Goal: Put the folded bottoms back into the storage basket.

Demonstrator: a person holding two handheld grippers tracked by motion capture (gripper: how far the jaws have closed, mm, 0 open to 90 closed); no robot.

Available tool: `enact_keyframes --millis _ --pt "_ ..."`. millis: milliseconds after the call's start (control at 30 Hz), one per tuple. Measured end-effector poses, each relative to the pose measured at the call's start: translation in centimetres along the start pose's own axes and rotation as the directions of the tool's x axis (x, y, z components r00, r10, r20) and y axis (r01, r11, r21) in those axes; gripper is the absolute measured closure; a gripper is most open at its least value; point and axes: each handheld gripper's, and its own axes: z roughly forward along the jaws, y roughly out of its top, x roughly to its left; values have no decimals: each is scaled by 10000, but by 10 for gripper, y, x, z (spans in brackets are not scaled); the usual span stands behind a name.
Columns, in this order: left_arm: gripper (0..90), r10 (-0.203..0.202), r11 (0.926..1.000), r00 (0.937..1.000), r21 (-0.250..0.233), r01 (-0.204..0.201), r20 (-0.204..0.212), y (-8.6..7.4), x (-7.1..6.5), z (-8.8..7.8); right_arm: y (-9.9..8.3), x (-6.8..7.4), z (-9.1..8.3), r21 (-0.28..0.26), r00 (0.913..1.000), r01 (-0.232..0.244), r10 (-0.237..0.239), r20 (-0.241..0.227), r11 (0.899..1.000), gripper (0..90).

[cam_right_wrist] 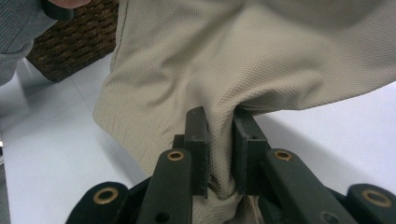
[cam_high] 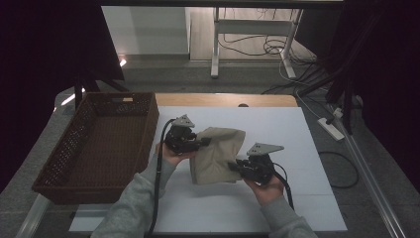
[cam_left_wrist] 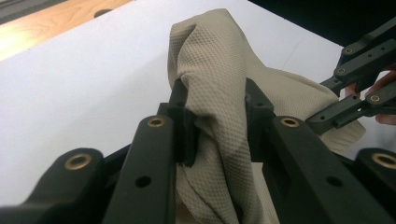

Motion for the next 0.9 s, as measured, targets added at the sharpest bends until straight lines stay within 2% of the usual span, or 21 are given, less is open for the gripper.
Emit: enact_keyframes --millis 200,333,900 --pt "709 68 9998 10000 -180 -69 -30 5 -2 -9 6 2 -3 -177 10000 65 -65 -28 9998 778" --pt "709 -52 9993 9999 -364 55 95 6 0 -15 11 4 -4 -255 9998 216 -216 7 9994 778" --pt "708 -145 9979 9998 -638 137 -127 12 2 -40 31 15 -6 -594 9986 491 -503 -185 9970 779"
